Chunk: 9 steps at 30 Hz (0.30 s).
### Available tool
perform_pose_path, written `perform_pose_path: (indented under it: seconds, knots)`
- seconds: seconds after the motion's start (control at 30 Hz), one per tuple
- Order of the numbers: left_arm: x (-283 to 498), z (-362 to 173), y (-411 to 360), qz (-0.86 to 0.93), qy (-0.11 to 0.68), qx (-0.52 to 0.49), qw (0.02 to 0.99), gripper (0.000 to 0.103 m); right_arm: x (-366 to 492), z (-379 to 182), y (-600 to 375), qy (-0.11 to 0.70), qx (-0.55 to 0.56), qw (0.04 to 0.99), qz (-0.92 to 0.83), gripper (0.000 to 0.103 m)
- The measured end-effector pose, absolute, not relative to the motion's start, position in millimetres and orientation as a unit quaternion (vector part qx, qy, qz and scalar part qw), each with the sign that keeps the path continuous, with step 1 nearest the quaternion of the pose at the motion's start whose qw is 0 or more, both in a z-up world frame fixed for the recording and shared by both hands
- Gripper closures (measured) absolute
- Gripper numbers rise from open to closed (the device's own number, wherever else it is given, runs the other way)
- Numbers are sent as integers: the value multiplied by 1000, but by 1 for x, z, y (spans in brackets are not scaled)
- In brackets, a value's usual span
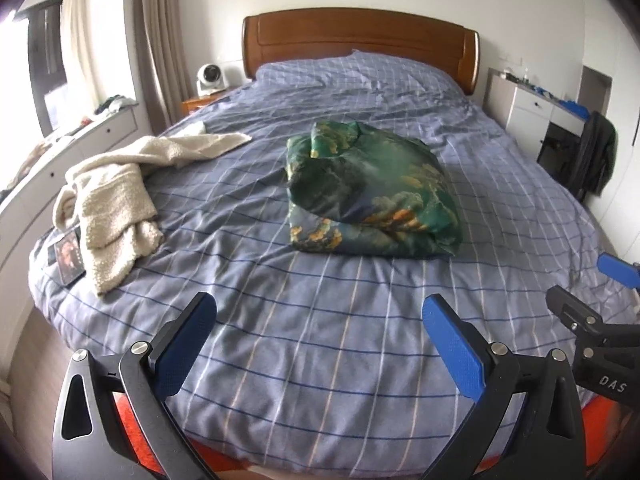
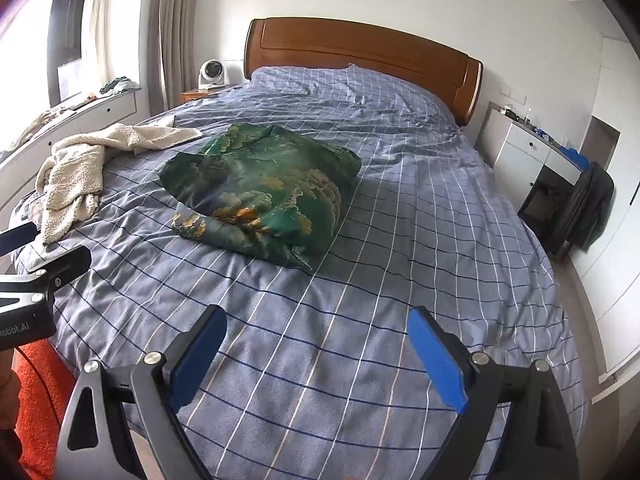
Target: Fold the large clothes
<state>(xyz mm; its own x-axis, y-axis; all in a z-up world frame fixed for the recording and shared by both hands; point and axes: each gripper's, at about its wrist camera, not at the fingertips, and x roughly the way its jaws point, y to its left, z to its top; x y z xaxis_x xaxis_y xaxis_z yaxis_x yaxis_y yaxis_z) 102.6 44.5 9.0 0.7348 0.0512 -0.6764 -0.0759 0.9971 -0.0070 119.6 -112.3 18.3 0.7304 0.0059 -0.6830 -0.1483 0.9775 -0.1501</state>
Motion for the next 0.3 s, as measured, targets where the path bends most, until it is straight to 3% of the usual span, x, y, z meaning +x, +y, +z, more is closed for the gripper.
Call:
perform_pose_path:
  seconds: [0.3]
  knots:
    - [93,17,39,10,340,-21,940,1,116,23,-115,362,-89,927,43,9]
